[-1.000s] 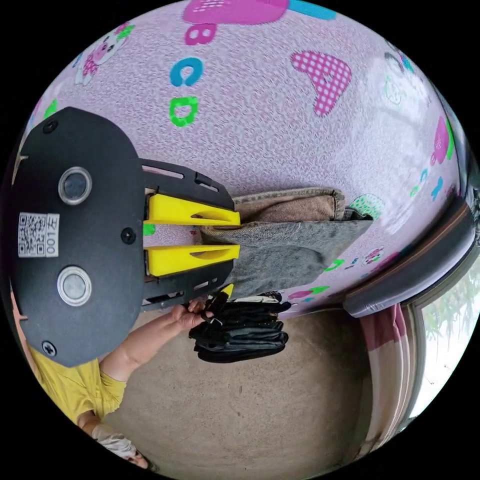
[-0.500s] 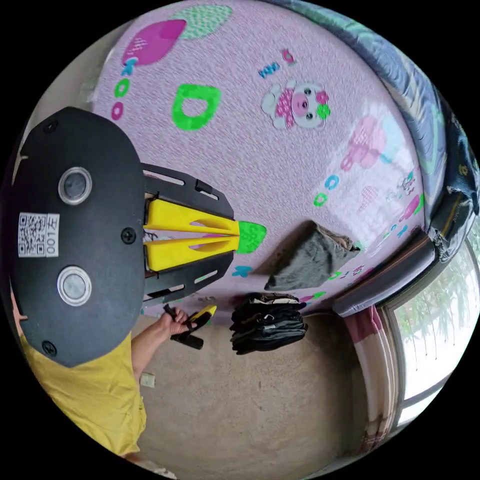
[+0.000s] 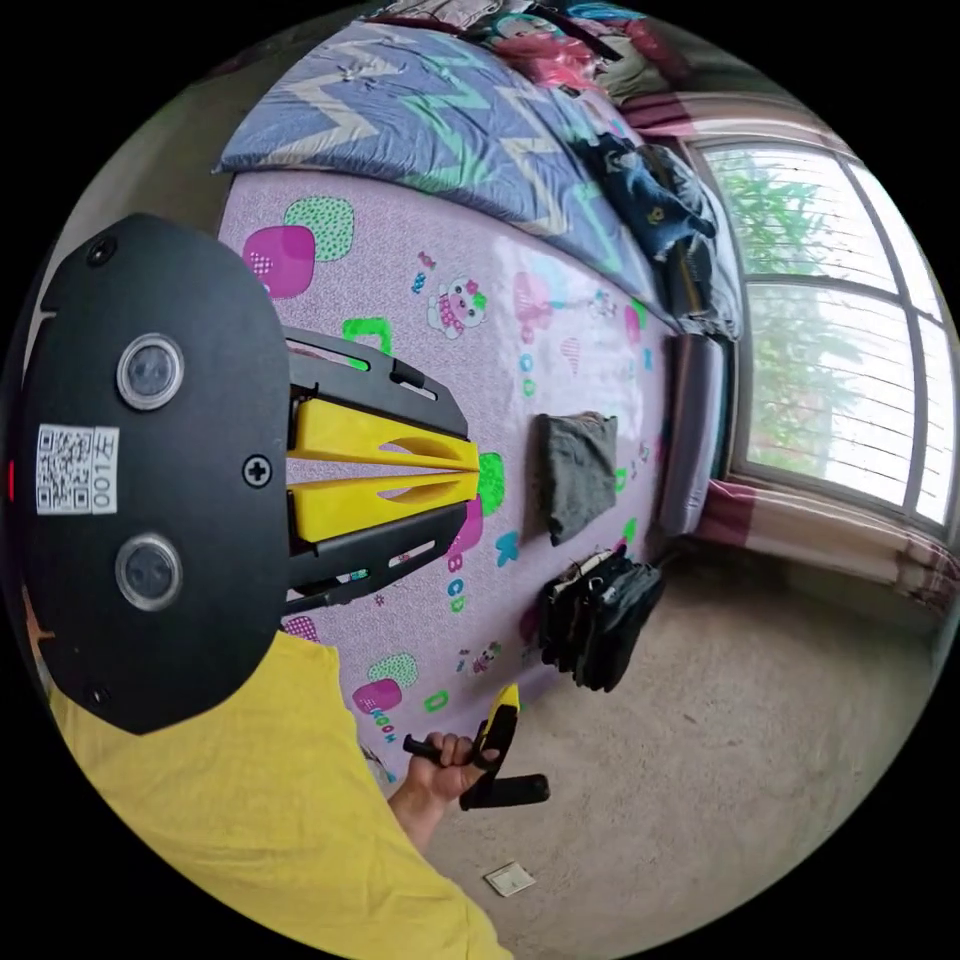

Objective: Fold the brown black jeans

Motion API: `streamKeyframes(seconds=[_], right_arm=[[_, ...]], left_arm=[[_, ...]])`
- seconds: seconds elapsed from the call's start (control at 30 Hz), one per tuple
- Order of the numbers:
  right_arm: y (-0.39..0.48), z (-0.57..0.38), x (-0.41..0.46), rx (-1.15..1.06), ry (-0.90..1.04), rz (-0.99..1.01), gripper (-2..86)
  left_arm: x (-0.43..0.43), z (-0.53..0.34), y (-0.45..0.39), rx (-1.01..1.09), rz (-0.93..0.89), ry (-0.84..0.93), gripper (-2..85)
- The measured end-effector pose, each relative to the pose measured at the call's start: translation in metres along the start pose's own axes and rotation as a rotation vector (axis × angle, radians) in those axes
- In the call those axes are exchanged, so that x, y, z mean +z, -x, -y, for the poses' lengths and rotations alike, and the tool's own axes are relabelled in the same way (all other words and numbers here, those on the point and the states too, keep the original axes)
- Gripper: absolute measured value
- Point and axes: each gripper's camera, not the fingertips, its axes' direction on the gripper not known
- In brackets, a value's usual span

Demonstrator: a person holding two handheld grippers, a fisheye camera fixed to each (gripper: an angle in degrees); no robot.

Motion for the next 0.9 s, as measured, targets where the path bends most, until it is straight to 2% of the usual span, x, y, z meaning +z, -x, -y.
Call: streamKeyframes(seconds=[0.17,0.27,0.33,0.43,0.67,0.9], right_arm=[[0.078,-0.004,-0.006,-0.362,0.128,0.075,0.7],[0.112,-0.039,-0.028,-0.501,0.118,0.116,0.7],[0.127,-0.068,-0.038,-0.545,0.1,0.075,0.8],[0.154,-0.118,-0.045,-0.666,0.06,-0.048,0.8],[0.225,-0.165,0.007,-0.848,0.282,-0.006,0.8],[0.328,-0.182,0.119,-1.003,0.411,0.069,0.7]], left_arm=[[-0.082,-0.045,-0.066,-0.1,0.036,-0.081,-1.3],[-0.12,-0.087,-0.1,-0.281,0.02,-0.116,-1.3],[-0.151,-0.119,-0.13,-0.408,-0.013,-0.161,-1.2],[-0.188,-0.147,-0.178,-0.465,0.039,-0.185,-1.3],[-0.276,-0.157,-0.281,-0.323,0.197,-0.14,-1.3],[-0.367,-0.195,-0.327,-0.191,0.448,0.042,-1.4]])
